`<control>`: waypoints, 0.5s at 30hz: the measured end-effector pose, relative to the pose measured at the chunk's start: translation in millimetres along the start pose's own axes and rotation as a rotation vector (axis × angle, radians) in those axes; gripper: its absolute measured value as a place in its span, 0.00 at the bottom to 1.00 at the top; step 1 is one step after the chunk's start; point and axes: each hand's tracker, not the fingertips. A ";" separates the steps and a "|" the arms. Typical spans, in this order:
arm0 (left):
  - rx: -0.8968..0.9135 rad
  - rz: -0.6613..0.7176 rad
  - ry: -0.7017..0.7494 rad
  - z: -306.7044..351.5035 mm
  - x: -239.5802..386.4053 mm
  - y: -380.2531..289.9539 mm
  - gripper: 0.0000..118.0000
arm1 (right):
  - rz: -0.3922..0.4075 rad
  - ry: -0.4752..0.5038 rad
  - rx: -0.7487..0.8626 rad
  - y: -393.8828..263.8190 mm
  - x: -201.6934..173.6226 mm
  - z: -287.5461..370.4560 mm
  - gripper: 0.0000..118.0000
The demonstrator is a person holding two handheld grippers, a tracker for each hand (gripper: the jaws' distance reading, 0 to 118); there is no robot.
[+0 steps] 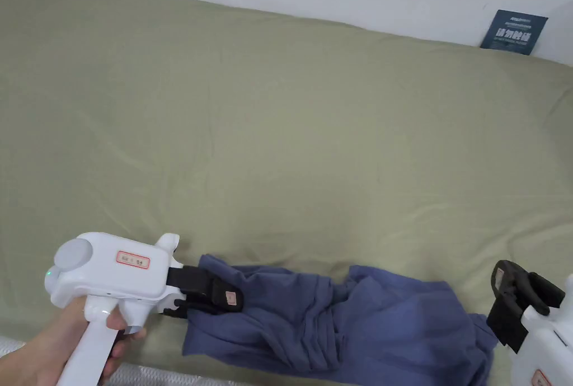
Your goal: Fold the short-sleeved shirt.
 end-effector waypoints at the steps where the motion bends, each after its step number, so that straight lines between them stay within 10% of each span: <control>1: -0.017 -0.010 -0.025 0.0 -5.9 7.4 0.11 | -0.004 0.003 0.001 0.3 1.7 1.4 0.00; 15: 0.371 -0.024 0.316 203.8 45.7 -11.2 0.11 | 0.002 0.072 0.070 14.9 9.8 3.9 0.00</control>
